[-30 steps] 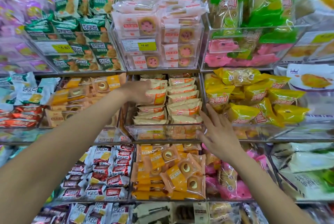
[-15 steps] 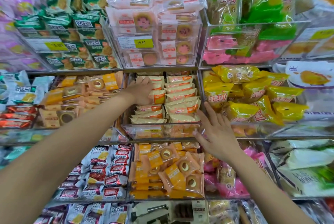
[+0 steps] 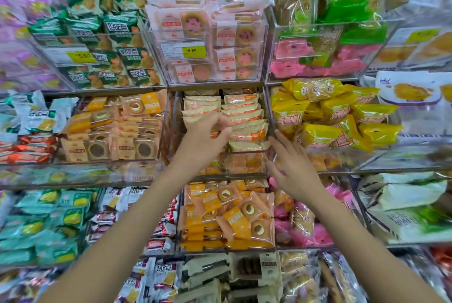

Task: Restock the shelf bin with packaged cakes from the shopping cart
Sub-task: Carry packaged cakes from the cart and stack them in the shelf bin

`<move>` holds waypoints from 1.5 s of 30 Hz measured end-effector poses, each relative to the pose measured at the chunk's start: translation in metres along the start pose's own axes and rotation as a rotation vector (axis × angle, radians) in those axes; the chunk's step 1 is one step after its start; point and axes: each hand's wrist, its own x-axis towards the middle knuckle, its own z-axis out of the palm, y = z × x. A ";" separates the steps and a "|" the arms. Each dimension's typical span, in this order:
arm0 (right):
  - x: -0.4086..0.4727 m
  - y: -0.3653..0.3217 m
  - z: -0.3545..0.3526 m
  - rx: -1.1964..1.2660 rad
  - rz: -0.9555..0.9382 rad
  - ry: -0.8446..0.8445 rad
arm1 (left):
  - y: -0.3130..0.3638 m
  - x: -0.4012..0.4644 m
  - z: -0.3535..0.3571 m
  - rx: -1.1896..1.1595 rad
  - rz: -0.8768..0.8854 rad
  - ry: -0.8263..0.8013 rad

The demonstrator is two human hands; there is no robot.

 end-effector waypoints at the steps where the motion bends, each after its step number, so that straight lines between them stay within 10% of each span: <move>1: -0.006 -0.001 -0.003 0.061 0.005 0.023 | 0.012 -0.022 0.006 -0.097 0.001 -0.008; 9: -0.150 0.016 0.001 0.426 0.218 0.009 | 0.003 -0.155 0.098 -0.318 -0.375 -0.279; 17: -0.363 0.059 0.022 0.649 0.858 -0.066 | 0.023 -0.270 0.212 -0.177 -0.589 -0.736; 28: -0.619 0.125 -0.036 0.691 1.294 -0.278 | 0.144 -0.398 0.360 0.160 -0.350 -1.280; 45: -0.728 0.242 -0.094 0.796 1.690 0.121 | 0.302 -0.380 0.584 0.037 -0.018 -1.581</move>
